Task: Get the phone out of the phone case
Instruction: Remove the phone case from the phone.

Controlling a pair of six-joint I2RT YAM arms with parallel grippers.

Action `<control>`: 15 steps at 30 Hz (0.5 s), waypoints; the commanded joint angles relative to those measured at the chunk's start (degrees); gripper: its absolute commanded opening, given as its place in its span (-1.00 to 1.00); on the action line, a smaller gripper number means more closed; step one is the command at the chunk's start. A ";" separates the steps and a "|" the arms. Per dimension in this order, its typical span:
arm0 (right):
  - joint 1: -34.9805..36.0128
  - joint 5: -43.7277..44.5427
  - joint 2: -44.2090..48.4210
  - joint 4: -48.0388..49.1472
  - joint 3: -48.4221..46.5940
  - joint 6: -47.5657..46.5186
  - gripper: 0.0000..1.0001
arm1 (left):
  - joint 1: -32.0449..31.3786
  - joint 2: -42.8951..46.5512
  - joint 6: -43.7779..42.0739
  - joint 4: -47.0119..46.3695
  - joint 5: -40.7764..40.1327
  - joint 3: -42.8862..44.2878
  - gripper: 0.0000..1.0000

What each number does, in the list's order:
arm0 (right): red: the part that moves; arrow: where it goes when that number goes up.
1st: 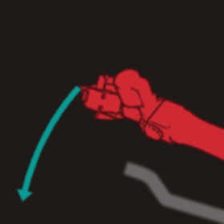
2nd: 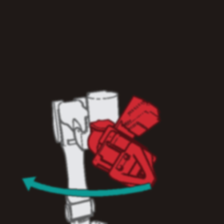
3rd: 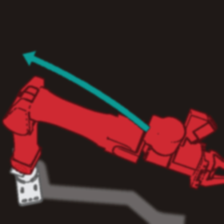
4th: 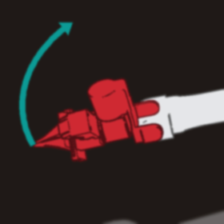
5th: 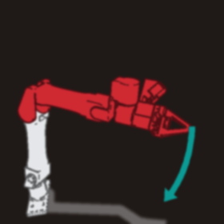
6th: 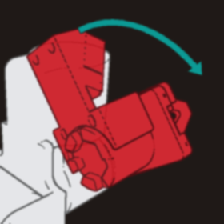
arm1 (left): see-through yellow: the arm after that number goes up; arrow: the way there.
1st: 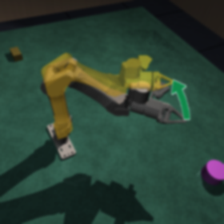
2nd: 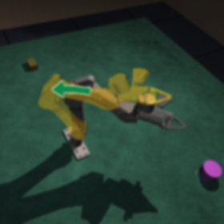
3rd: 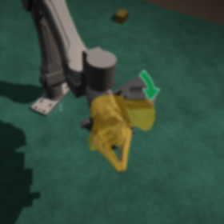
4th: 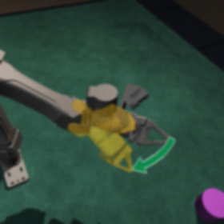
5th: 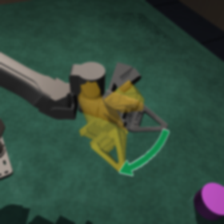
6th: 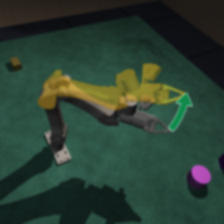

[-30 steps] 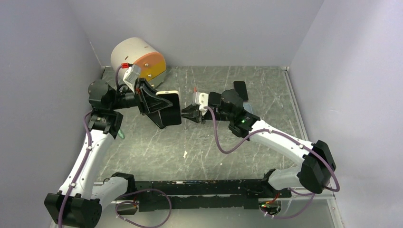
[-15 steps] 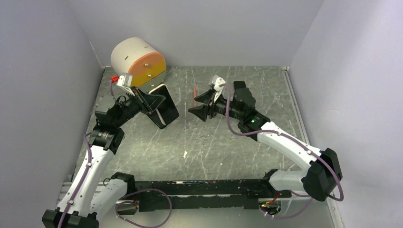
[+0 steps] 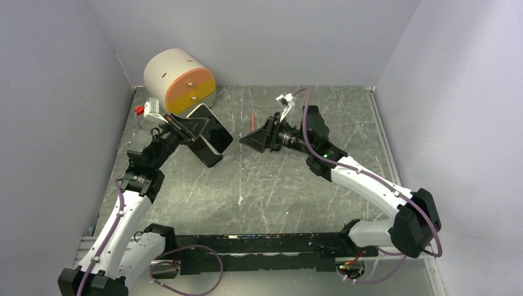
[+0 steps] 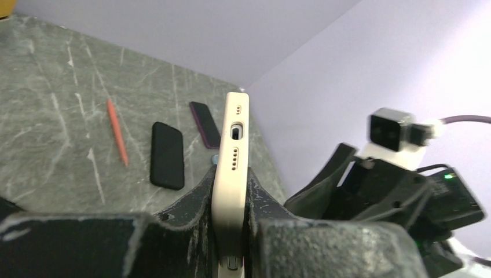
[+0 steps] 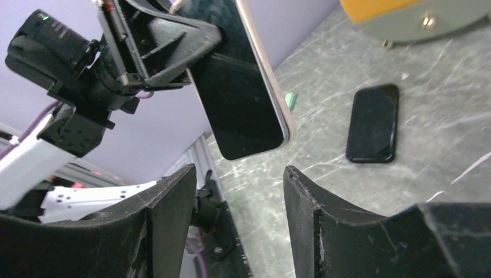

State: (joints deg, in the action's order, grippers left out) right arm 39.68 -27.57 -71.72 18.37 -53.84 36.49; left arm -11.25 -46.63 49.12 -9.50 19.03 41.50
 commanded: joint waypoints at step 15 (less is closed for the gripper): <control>0.44 -2.18 -6.70 8.27 -5.22 18.78 -0.04 | -0.09 -3.23 13.55 -18.88 2.74 -0.70 -0.95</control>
State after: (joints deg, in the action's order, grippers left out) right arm 39.88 -30.06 -78.24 21.69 -56.38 52.38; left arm -11.25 -50.17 59.90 -20.10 20.21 39.83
